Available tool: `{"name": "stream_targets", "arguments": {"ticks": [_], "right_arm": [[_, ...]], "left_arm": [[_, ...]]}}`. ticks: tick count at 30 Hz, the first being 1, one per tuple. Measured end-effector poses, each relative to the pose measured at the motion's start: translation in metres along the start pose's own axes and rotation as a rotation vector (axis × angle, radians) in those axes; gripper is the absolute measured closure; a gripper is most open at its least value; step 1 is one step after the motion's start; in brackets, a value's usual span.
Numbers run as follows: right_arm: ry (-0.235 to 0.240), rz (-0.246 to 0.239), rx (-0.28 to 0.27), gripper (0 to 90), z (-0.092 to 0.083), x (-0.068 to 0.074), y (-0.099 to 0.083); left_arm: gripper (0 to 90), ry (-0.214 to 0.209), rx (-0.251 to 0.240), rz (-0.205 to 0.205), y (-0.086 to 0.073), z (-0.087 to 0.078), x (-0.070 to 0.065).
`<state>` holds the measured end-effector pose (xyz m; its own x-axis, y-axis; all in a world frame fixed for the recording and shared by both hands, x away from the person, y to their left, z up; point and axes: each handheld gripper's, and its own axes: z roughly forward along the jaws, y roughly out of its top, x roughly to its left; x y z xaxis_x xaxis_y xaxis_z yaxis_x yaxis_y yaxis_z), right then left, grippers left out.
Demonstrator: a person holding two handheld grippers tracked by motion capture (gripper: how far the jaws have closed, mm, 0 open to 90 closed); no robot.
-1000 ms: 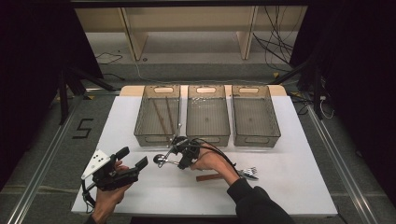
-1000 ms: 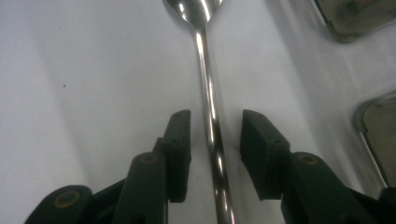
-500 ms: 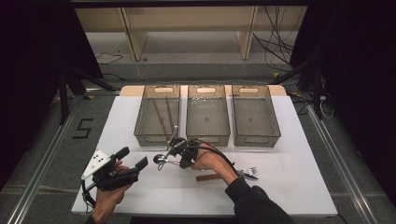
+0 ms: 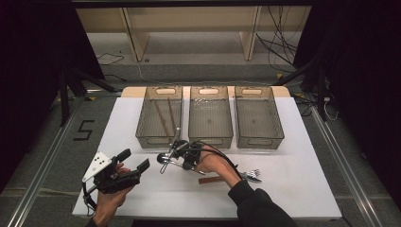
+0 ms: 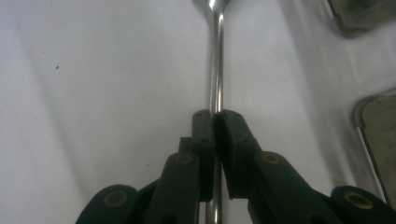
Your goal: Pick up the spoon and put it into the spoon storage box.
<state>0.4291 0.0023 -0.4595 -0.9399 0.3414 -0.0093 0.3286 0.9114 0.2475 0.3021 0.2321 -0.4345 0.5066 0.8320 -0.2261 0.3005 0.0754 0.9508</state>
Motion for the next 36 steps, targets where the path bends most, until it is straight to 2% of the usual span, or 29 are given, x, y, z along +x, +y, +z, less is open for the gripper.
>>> {"name": "stream_targets", "arguments": {"ticks": [6,7,8,10,16,29,36], "right_arm": [[0.004,0.005,-0.016,85.9,-0.003,0.0,0.0],[0.021,0.01,-0.017,90.0,-0.003,0.0,0.0],[0.059,0.01,-0.043,90.0,-0.006,0.0,-0.001],[0.007,0.007,-0.03,90.0,-0.005,0.003,0.001],[0.026,0.011,-0.031,90.0,-0.007,0.002,0.0],[0.035,0.036,-0.162,90.0,-0.039,-0.006,-0.005],[0.017,0.081,-0.229,90.0,-0.065,-0.022,-0.008]], "left_arm": [[13.6,0.001,-0.001,0.0,0.0,0.0,0.0],[13.7,0.001,-0.001,0.0,0.0,0.0,0.0],[13.6,0.002,-0.001,0.001,0.0,0.0,0.0],[13.6,0.002,-0.001,0.0,0.0,0.0,0.0],[13.7,0.002,-0.001,-0.001,0.0,0.0,0.0],[13.6,0.003,-0.001,-0.002,0.0,0.0,0.001],[13.6,0.003,0.0,-0.002,0.0,0.0,0.0]]}}
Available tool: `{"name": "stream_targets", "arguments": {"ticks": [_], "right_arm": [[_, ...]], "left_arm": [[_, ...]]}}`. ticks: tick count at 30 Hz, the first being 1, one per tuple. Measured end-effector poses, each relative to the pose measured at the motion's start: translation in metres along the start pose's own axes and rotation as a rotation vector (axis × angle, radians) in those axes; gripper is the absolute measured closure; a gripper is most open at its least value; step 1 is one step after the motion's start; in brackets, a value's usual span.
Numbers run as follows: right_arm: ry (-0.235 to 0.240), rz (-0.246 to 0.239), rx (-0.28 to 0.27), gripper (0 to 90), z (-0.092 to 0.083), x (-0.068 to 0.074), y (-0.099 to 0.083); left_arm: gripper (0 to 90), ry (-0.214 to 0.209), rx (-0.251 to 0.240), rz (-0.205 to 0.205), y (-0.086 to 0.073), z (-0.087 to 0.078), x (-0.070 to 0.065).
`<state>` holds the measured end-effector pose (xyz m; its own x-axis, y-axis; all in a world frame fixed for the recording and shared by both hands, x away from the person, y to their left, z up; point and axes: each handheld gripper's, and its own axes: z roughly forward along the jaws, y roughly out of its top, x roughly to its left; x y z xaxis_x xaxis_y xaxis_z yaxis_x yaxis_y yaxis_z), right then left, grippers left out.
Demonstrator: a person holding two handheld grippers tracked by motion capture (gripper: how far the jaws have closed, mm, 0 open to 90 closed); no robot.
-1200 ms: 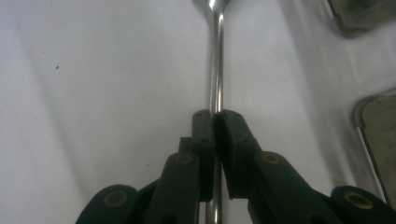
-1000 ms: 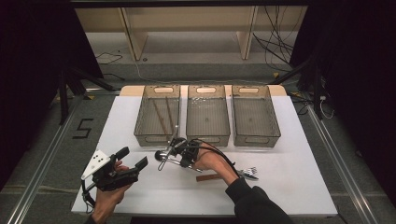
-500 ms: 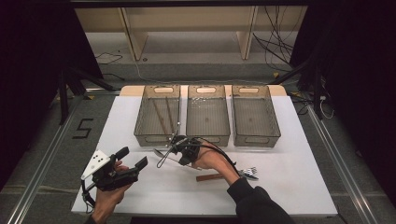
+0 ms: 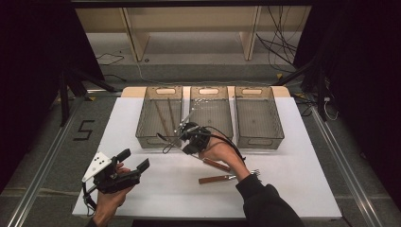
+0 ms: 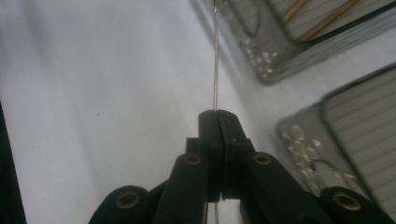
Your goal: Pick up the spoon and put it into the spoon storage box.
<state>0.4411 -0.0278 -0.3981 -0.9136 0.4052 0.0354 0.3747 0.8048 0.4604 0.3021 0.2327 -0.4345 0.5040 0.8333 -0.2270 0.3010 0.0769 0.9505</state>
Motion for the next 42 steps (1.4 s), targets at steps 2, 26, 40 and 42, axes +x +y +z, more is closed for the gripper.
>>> {"name": "stream_targets", "arguments": {"ticks": [2,26,40,42], "right_arm": [[-0.009,0.022,-0.022,90.0,-0.008,-0.006,0.0],[-0.133,0.269,-0.148,90.0,-0.041,-0.083,0.0],[-0.185,0.366,-0.148,90.0,-0.037,-0.108,-0.005],[-0.189,0.379,-0.144,90.0,-0.035,-0.111,-0.005]], "left_arm": [[13.6,0.001,-0.001,0.0,0.0,0.0,0.0],[13.6,-0.001,0.001,0.0,0.0,0.0,0.0],[13.6,-0.002,0.001,0.001,0.0,0.0,0.0],[13.6,-0.002,0.0,0.0,0.0,0.0,0.0]]}}
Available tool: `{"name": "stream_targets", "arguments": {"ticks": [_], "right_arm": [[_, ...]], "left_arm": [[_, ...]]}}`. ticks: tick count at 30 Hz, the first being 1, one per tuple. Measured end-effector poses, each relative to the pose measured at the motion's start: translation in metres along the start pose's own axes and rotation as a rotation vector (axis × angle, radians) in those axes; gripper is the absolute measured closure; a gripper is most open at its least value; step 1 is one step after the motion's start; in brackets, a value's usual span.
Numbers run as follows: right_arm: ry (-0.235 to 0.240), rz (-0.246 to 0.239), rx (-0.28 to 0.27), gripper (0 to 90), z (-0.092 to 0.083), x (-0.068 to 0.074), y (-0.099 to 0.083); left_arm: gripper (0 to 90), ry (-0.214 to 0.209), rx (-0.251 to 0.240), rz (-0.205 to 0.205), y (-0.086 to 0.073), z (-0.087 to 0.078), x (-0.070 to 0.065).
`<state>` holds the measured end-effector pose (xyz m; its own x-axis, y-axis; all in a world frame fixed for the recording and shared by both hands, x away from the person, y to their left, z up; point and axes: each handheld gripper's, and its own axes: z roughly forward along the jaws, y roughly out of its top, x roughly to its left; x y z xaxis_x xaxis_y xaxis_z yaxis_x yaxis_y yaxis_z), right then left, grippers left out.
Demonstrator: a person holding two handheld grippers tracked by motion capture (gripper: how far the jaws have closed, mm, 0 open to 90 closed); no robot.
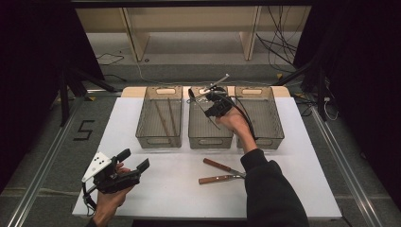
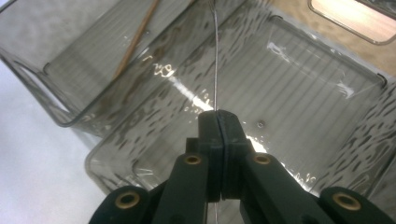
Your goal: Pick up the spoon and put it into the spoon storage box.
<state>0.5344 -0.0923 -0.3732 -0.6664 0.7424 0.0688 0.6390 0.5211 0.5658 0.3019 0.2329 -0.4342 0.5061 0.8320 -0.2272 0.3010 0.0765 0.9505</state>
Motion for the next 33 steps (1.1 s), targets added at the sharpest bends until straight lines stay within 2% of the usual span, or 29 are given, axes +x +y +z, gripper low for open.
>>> {"name": "stream_targets", "arguments": {"ticks": [14,30,33], "right_arm": [[-0.031,0.052,0.017,90.0,0.007,-0.01,-0.003],[-0.039,0.08,0.075,89.9,0.026,-0.009,-0.015],[-0.035,0.091,0.08,86.2,0.03,-0.009,-0.016]], "left_arm": [[13.6,0.002,-0.004,-0.005,0.0,0.0,0.0],[13.6,0.001,0.001,-0.001,0.0,0.0,0.0],[13.6,0.001,0.001,-0.001,0.0,0.0,0.0]]}}
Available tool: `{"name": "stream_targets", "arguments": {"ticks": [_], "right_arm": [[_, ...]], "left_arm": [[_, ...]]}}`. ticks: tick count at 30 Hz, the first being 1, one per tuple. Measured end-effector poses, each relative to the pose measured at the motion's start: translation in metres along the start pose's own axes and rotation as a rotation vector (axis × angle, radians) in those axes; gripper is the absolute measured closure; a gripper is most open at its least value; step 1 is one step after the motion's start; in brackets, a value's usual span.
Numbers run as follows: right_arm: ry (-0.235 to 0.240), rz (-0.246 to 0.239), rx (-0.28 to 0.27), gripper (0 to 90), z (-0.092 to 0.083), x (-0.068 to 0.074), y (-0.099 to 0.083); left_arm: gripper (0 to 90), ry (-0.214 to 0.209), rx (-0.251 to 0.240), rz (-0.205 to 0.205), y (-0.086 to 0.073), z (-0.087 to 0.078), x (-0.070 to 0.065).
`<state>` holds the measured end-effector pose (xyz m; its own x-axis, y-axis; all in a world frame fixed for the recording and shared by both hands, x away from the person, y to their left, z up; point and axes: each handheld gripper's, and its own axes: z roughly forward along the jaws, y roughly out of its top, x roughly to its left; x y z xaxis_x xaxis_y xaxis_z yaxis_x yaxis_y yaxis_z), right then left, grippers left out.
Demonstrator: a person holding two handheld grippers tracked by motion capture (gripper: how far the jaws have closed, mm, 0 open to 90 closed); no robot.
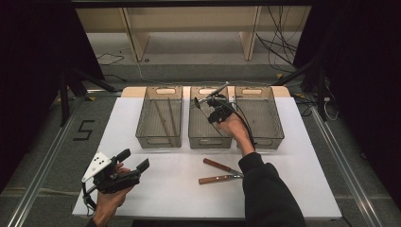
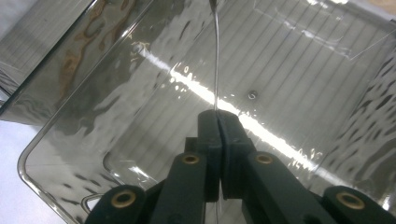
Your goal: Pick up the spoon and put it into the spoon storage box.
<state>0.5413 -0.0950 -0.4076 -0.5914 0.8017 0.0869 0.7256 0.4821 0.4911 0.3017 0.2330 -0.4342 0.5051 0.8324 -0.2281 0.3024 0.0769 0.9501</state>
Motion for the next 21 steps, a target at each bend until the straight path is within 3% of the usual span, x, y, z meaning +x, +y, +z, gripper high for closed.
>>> {"name": "stream_targets", "arguments": {"ticks": [1,5,21], "right_arm": [[0.01,0.002,0.0,80.3,0.0,0.0,0.0],[0.033,0.005,-0.026,70.5,-0.006,0.001,0.001],[0.119,-0.111,-0.147,43.8,-0.049,0.021,-0.014]], "left_arm": [[13.6,0.0,0.0,-0.001,0.0,0.0,0.0],[13.6,0.001,-0.001,-0.001,0.0,0.0,0.0],[13.6,0.004,0.0,-0.002,0.0,0.0,0.0]]}}
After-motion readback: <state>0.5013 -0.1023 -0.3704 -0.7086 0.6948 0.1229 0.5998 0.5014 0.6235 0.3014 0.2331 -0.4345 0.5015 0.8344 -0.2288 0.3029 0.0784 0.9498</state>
